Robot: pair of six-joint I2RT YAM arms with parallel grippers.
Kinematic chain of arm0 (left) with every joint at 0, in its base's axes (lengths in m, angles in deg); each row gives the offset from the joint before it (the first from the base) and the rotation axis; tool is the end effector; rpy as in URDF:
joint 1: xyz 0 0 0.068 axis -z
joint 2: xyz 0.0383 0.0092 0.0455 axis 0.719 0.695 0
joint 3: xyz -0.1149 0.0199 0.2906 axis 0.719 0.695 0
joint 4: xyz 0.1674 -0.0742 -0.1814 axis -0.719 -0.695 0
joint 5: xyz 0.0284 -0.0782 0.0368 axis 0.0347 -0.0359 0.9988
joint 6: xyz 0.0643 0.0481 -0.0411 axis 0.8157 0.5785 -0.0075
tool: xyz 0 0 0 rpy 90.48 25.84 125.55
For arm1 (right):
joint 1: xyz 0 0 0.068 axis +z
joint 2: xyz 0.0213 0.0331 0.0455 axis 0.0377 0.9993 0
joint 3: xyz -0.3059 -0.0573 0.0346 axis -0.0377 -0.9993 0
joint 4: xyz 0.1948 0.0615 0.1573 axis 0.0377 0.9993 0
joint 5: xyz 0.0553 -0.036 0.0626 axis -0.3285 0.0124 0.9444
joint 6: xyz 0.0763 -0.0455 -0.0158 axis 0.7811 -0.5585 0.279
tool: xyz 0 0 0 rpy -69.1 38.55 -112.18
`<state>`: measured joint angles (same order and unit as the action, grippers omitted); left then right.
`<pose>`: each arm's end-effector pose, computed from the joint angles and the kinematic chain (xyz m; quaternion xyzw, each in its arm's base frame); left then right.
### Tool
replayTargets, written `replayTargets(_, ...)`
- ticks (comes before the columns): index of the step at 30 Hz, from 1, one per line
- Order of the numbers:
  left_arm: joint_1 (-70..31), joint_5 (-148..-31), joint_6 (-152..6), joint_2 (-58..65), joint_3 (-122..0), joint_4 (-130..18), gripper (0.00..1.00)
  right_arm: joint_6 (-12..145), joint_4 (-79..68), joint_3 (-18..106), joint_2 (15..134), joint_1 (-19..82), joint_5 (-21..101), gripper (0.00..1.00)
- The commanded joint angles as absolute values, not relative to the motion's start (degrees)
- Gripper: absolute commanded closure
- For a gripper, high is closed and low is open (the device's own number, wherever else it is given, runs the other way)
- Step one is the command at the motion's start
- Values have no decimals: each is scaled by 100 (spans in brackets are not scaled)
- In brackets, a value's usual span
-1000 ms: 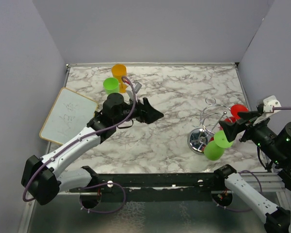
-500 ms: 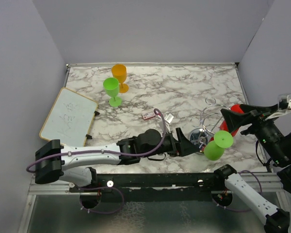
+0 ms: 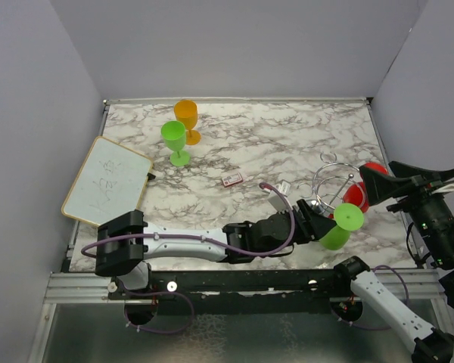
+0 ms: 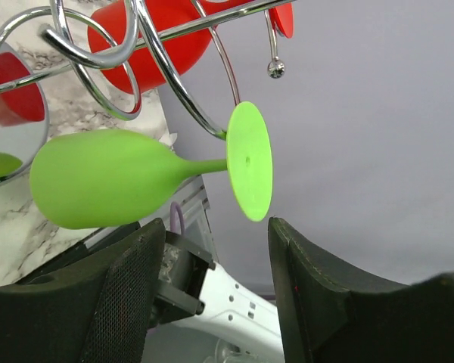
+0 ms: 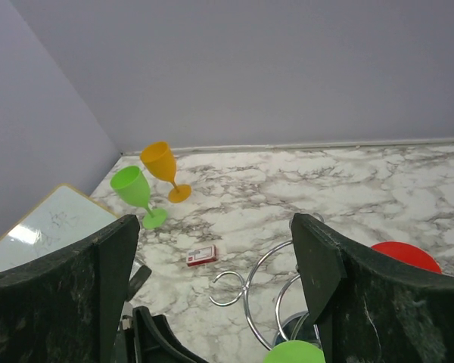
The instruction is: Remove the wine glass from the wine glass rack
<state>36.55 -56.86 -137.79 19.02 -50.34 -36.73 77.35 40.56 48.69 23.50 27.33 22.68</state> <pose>0.0866 -0.4030 0.3310 -0.0992 0.7454 -0.5995 0.2741 0.0198 -0.0049 0.5007 0.0124 0.6834 0.2129 0.6982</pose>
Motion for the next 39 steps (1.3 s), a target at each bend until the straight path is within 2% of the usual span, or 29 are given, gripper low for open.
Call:
replayTargets(1, 3699, -5274, -14108, 2303, -5465, -3525, 41, 7506, 4000, 4994, 2197, 2738, 1970, 18)
replayTargets(6, 3699, -5257, -14121, 2634, -5737, -3509, 41, 7379, 4053, 5008, 2092, 2734, 1914, 18)
replayTargets(9, 3692, -5221, -14139, 2798, -5828, -3414, 48, 7283, 4064, 4994, 2045, 2738, 1880, 18)
replayTargets(16, 3670, -5178, -14189, 2944, -5928, -3314, 57, 7116, 4077, 5004, 1955, 2738, 1786, 18)
replayTargets(20, 3664, -5048, -13984, 2851, -5919, -3213, 59, 7046, 4089, 5007, 1918, 2738, 1780, 18)
replayTargets(30, 3656, -5112, -13991, 2838, -5899, -3108, 70, 7059, 4048, 4941, 1902, 2733, 1847, 18)
replayTargets(39, 3570, -5225, -14094, 2798, -5881, -3021, 88, 7059, 4031, 4905, 1899, 2738, 1901, 18)
